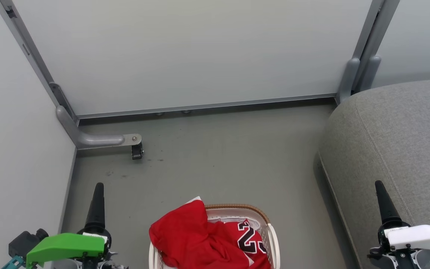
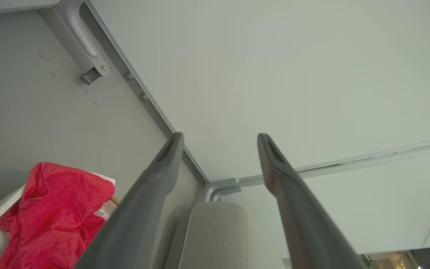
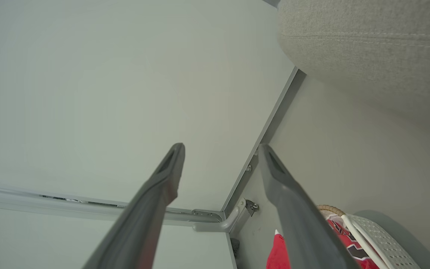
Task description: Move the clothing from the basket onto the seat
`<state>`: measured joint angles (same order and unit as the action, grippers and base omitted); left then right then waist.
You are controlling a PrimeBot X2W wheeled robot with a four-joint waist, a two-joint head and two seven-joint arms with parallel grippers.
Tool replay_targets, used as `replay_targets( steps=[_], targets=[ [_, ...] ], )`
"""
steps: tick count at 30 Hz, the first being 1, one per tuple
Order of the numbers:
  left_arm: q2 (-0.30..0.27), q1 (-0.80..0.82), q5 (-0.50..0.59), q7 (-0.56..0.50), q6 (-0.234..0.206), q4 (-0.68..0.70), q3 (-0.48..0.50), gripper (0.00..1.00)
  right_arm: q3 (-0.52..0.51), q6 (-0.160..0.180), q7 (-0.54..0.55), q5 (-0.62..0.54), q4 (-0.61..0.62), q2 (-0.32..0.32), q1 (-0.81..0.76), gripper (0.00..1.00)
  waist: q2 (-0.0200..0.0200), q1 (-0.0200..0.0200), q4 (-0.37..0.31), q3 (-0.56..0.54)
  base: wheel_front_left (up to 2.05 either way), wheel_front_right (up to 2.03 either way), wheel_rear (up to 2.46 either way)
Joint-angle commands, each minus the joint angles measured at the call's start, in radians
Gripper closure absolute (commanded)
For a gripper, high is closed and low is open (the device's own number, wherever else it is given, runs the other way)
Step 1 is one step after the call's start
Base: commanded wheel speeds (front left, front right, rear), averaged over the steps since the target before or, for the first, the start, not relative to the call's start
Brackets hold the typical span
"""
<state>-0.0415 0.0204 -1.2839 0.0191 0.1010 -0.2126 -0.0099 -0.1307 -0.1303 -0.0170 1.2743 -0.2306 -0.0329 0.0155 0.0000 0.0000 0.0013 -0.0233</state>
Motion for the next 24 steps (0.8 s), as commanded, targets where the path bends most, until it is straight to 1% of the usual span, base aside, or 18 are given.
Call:
replay_targets(
  steps=[1, 5, 19, 24],
  targets=[
    [-0.005, 0.001, 0.048, 0.010, -0.006, 0.020, -0.008, 0.00, -0.003, 0.000, -0.012, -0.040, 0.023, -0.010, 0.003, 0.00, 0.0000, 0.0000, 0.000, 0.000, 0.00, 0.00, 0.00],
    [-0.006, -0.005, 0.122, 0.024, -0.013, 0.026, -0.016, 0.00, 0.003, 0.000, -0.026, -0.120, 0.037, -0.011, -0.004, 0.00, 0.0000, 0.0000, 0.000, -0.001, 0.00, 0.00, 0.00],
    [-0.007, -0.028, 0.417, 0.072, -0.014, 0.042, -0.041, 0.00, 0.030, 0.000, -0.074, -0.370, 0.080, -0.013, -0.032, 0.00, 0.0000, 0.0000, 0.003, -0.004, 0.00, 0.00, 0.00],
    [-0.007, -0.039, 0.494, 0.087, -0.016, 0.049, -0.046, 0.00, 0.037, 0.000, -0.088, -0.454, 0.090, -0.013, -0.043, 0.00, 0.0000, 0.0000, 0.004, -0.006, 0.00, 0.00, 0.00]
  ],
)
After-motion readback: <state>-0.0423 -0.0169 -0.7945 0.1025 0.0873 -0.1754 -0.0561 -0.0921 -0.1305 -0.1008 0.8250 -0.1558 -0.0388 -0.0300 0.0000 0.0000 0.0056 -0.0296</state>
